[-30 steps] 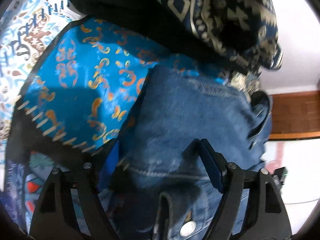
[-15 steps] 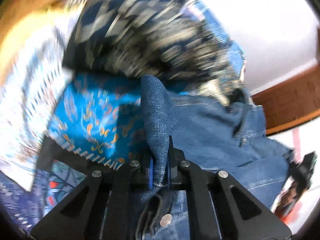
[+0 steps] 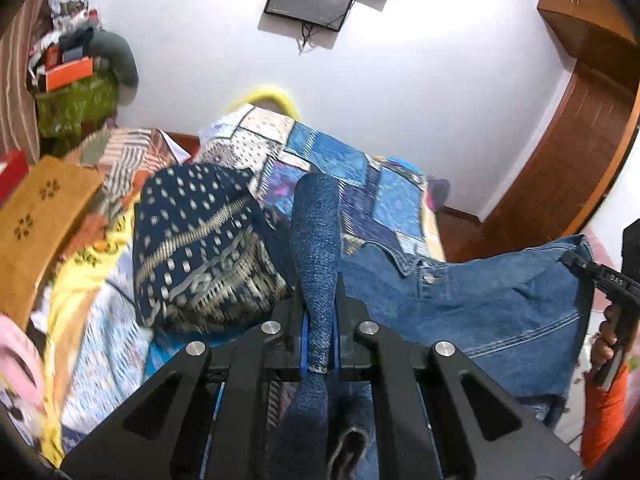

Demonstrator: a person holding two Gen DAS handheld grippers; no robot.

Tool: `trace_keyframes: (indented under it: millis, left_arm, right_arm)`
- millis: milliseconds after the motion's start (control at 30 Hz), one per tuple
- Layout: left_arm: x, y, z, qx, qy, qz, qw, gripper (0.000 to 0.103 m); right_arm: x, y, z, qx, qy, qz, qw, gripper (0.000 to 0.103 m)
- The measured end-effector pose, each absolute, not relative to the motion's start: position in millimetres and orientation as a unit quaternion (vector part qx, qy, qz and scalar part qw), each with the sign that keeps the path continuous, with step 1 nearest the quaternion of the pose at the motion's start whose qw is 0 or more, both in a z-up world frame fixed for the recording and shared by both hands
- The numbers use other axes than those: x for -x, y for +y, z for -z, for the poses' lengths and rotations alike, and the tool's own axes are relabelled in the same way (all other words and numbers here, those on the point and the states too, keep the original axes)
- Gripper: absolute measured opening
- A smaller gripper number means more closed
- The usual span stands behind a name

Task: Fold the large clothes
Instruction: 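Grasp the sleeve cuff with the right gripper and fold it onto the jacket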

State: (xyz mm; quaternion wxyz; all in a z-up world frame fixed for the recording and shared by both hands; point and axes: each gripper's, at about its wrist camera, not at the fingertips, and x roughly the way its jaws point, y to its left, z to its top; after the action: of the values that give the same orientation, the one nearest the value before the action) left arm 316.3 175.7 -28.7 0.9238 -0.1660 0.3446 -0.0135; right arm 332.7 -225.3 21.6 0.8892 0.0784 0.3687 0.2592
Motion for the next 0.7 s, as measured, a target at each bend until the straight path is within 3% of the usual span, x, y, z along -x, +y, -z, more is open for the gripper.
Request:
trace_keyframes:
  millis: [133, 400, 500, 700]
  left_arm:
    - [-359.1, 188.7, 69.2, 0.166, 0.380, -0.006, 0.910, 0.007]
    - [-411.4, 229.3, 181.4, 0.196, 0.458, -0.066, 0.864, 0.008]
    - [-407.9, 236.2, 188.8, 0.221, 0.452, -0.054, 0.862, 0.009]
    - [-395.0, 219.8, 171.6, 0.156, 0.453, -0.064, 0.876, 0.011]
  right_arm:
    - [-369.6, -231.2, 11.6, -0.072, 0.399, -0.228, 0.885, 0.007]
    - [-438.8, -274.4, 153.6, -0.094, 0.533, -0.137, 0.830, 0.008]
    - [-447.0, -284.9, 184.0, -0.120, 0.553, -0.143, 0.812, 0.010]
    - [-441.8, -278.9, 175.9, -0.088, 0.547, -0.132, 0.822, 0.016]
